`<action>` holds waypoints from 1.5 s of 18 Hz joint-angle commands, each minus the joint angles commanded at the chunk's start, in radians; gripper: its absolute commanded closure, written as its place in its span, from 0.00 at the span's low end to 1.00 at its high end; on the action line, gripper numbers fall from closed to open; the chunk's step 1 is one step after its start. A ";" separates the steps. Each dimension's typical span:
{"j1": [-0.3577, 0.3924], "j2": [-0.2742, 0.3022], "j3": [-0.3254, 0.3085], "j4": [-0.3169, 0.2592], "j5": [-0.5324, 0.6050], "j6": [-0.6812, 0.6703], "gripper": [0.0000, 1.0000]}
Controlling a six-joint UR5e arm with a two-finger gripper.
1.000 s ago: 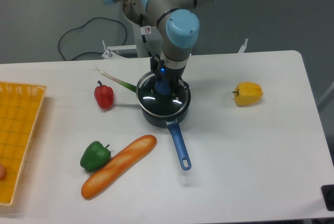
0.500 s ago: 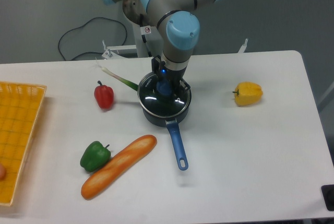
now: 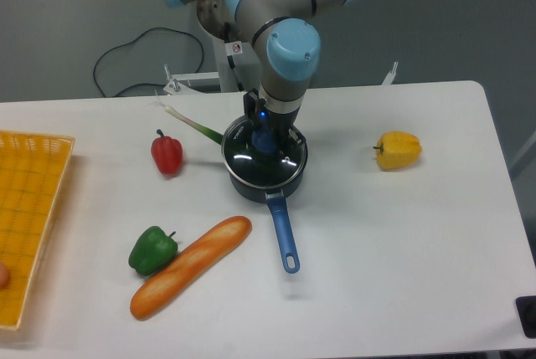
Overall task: Close the pot lid
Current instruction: 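Adjust the lid to seat it flat on the saucepan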
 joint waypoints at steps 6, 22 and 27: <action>0.000 -0.008 0.003 0.000 0.000 0.000 0.57; 0.003 -0.015 0.063 -0.069 0.002 0.009 0.24; 0.005 -0.015 0.063 -0.069 0.002 0.009 0.22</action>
